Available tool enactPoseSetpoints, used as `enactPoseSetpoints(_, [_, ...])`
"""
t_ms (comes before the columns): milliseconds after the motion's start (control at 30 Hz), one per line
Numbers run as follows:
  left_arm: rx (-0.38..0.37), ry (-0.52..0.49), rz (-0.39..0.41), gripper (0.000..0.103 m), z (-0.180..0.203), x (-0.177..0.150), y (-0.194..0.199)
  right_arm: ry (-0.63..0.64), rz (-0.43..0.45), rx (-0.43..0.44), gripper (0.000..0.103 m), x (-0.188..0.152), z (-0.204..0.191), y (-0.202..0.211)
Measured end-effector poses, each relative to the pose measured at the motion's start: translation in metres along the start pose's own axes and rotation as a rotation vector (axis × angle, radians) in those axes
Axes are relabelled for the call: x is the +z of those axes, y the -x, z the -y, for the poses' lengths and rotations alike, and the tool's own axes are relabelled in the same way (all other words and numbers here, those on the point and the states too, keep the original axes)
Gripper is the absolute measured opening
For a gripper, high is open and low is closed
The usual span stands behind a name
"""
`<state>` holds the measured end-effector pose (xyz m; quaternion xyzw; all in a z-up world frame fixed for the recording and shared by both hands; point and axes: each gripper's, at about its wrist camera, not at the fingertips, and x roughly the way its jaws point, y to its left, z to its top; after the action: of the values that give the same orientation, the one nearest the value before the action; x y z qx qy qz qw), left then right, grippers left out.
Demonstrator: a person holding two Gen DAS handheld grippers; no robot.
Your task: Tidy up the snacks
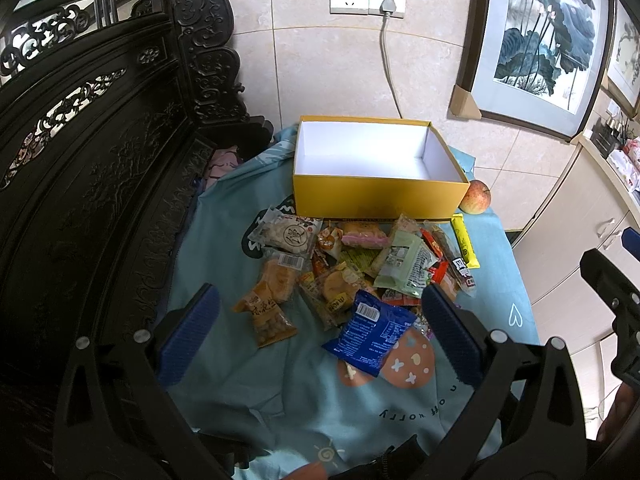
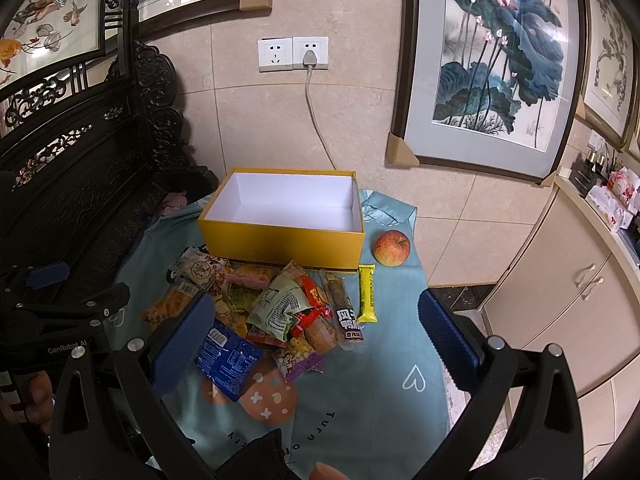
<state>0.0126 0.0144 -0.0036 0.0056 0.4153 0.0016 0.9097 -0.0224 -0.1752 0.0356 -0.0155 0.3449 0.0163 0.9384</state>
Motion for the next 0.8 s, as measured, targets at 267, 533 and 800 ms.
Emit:
enactPoseSetpoints(267, [-0.001, 0.000, 0.000, 0.101, -0.001, 0.000, -0.001, -0.001, -0.003, 0.000, 0.102, 0.001, 0.000, 0.000])
enactPoseSetpoints(533, [0.001, 0.001, -0.007, 0.101, -0.006, 0.002, -0.002, 0.000, -0.014, 0.001, 0.102, 0.001, -0.001, -0.006])
enactPoseSetpoints(800, [0.003, -0.003, -0.024, 0.101, -0.002, 0.003, -0.010, -0.001, -0.033, 0.006, 0.102, 0.002, 0.002, -0.016])
